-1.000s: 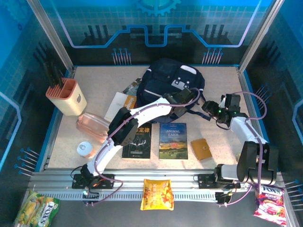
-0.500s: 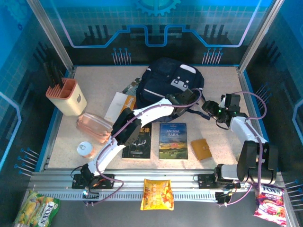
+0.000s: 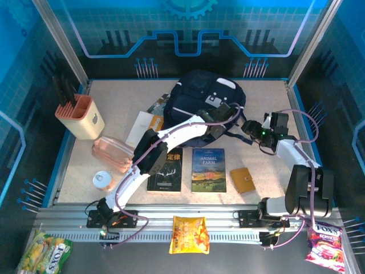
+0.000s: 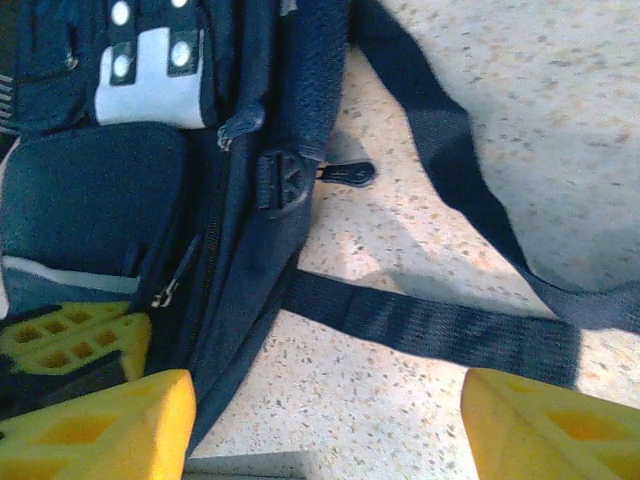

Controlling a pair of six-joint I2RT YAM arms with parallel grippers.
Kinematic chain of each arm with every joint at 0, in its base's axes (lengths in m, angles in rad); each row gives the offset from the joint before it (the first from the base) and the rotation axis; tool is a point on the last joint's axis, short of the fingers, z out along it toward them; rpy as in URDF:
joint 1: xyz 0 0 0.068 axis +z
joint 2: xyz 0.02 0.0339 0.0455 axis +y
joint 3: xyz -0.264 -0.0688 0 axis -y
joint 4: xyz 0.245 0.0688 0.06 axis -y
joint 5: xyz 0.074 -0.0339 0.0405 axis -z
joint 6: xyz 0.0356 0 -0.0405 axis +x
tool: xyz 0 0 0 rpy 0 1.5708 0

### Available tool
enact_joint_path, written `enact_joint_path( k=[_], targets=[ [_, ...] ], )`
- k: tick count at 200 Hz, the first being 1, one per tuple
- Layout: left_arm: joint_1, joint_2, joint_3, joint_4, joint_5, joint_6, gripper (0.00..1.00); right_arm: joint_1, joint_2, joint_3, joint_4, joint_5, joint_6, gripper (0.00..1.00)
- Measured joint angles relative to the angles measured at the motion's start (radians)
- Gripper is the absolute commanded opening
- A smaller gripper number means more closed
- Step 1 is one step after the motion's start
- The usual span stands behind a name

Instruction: Pack books, pencil case, and school supplies into a backpack

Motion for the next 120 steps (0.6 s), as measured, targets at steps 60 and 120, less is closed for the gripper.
enact_joint_path(
  k=[60,120],
  targets=[
    [0.083,-0.246,-0.154,0.007,0.175,-0.009,0.00,0.057,0.111,0.000,0.140,-0.113,-0.044,0.65],
    [0.126,-0.348,-0.253,0.036,0.286,-0.019,0.00,0.078,0.195,0.000,0.343,-0.227,-0.039,0.48]
  ],
)
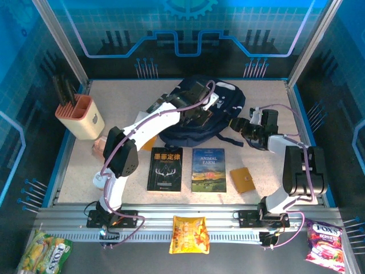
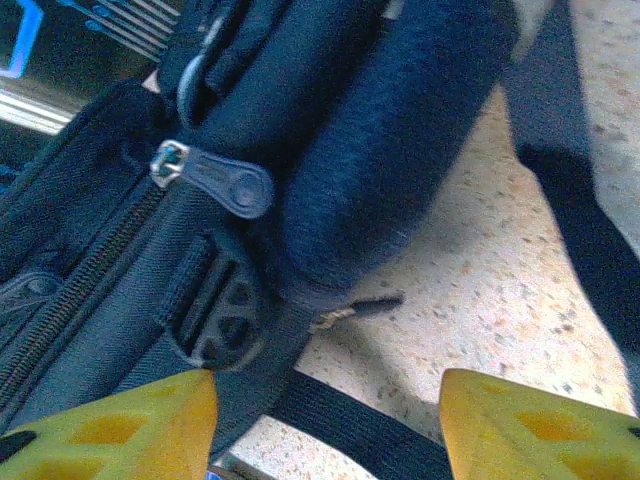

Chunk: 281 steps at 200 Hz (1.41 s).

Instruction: Pack books, pencil case, and school supplies into a backpack

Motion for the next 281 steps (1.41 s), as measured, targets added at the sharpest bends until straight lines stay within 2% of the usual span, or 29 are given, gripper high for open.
enact_joint_path(
  k=[12,29,93,125,140,153,184,203,257,281],
  targets=[
    [0.005,-0.002,-0.008,0.007,0.010,0.000,0.00,0.008,0.021,0.000,0.045,-0.027,0.005,0.36],
    [0.010,-0.003,-0.015,0.013,0.017,0.000,0.00,0.016,0.046,0.000,0.105,-0.060,-0.011,0.29],
    [0.042,-0.042,-0.035,0.031,0.031,-0.009,0.00,0.010,0.061,-0.075,0.289,-0.053,-0.016,0.37],
    [0.061,-0.070,-0.043,0.032,0.035,-0.018,0.00,0.019,0.062,-0.114,0.341,-0.024,-0.014,0.51],
    [0.067,-0.076,-0.043,0.033,0.038,-0.019,0.00,0.024,0.061,-0.148,0.402,-0.016,-0.006,0.53],
    [0.070,-0.077,-0.043,0.035,0.042,-0.019,0.00,0.031,0.061,-0.174,0.441,-0.012,0.000,0.52],
    [0.072,-0.079,-0.049,0.039,0.057,-0.019,0.00,0.053,0.082,-0.162,0.477,-0.011,-0.004,0.41],
    [0.072,-0.082,-0.049,0.039,0.062,-0.019,0.00,0.062,0.122,-0.132,0.495,-0.012,0.000,0.38],
    [0.076,-0.114,-0.071,0.063,0.069,-0.024,0.00,0.075,0.220,-0.050,0.546,-0.029,0.027,0.43],
    [0.082,-0.119,-0.072,0.062,0.071,-0.024,0.00,0.085,0.231,-0.025,0.554,-0.045,0.021,0.39]
  ],
)
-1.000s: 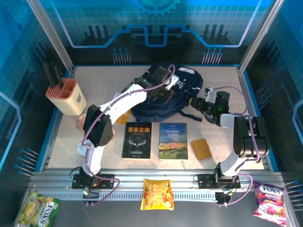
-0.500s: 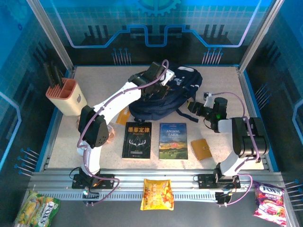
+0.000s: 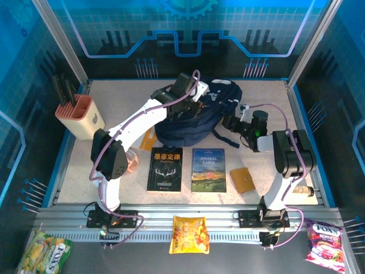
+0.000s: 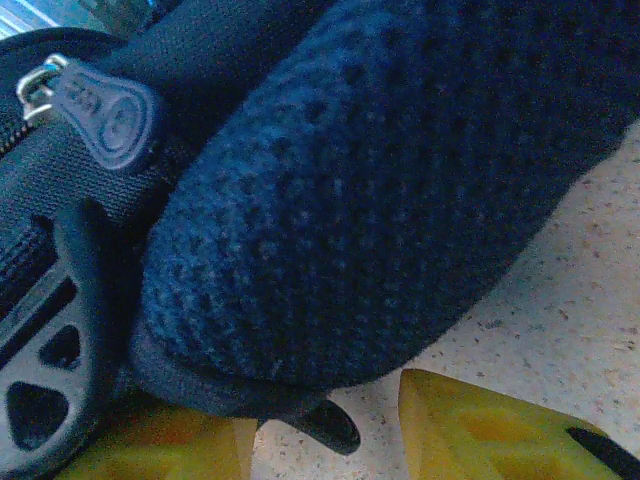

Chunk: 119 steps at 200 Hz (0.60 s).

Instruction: Pack books, pencil case, and school supplies into a backpack

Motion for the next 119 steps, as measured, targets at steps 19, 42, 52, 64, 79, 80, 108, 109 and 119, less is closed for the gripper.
enact_joint_path(
  k=[19,42,52,64,79,80,108,109,119],
  targets=[
    [0.003,-0.003,-0.001,0.000,0.001,0.000,0.00,0.005,0.000,0.006,0.009,-0.014,-0.011,0.28],
    [0.005,-0.003,-0.001,0.000,0.002,-0.002,0.00,0.007,0.000,0.006,0.015,-0.024,-0.027,0.16],
    [0.005,-0.003,-0.001,0.001,0.003,-0.002,0.00,0.009,0.000,0.006,0.019,-0.026,-0.035,0.12],
    [0.006,-0.003,-0.001,0.001,0.006,-0.002,0.00,0.011,0.000,0.006,0.021,-0.030,-0.045,0.09],
    [0.008,-0.003,-0.002,0.004,0.008,-0.002,0.00,0.011,-0.002,0.006,0.021,-0.030,-0.054,0.06],
    [0.008,-0.003,-0.003,0.004,0.009,-0.002,0.00,0.011,-0.002,0.006,0.020,-0.029,-0.054,0.06],
    [0.012,-0.003,-0.003,0.012,0.016,-0.003,0.00,0.014,-0.019,-0.003,0.014,-0.015,-0.077,0.03],
    [0.012,-0.003,-0.003,0.012,0.016,-0.003,0.00,0.014,-0.020,-0.004,0.013,-0.014,-0.079,0.03],
    [0.012,-0.003,-0.003,0.012,0.016,-0.004,0.00,0.018,-0.034,-0.012,0.005,-0.003,-0.089,0.03]
  ],
)
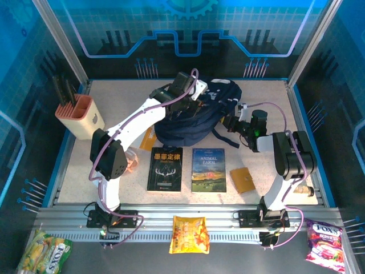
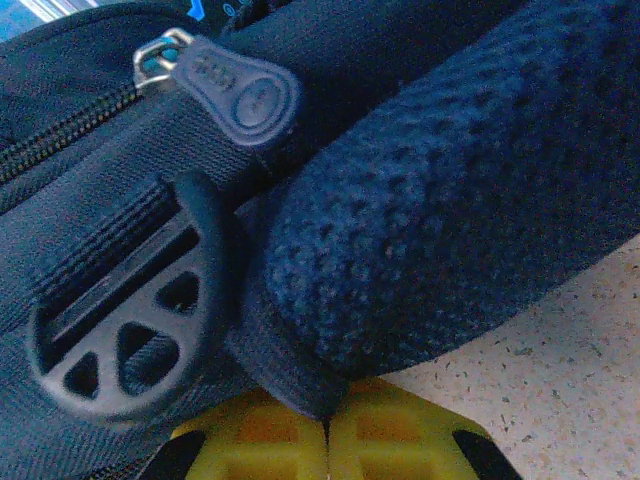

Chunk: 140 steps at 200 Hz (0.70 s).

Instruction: Pack books, pencil case, and school supplies into a backpack

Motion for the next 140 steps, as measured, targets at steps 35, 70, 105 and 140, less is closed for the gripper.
enact_joint_path(
  k=[35,70,105,140],
  targets=[
    [0.000,0.000,0.000,-0.001,0.014,-0.027,0.00,0.030,-0.080,-0.050,-0.047,0.051,-0.036,0.03],
    [0.000,0.017,0.034,-0.019,0.028,-0.060,0.00,0.081,-0.197,-0.122,-0.124,0.128,-0.066,0.04],
    [0.000,0.071,0.112,-0.018,0.030,-0.097,0.00,0.145,-0.307,-0.174,-0.214,0.242,-0.099,0.06],
    [0.000,0.111,0.132,0.021,0.032,-0.130,0.00,0.194,-0.362,-0.191,-0.294,0.322,-0.113,0.09]
  ],
)
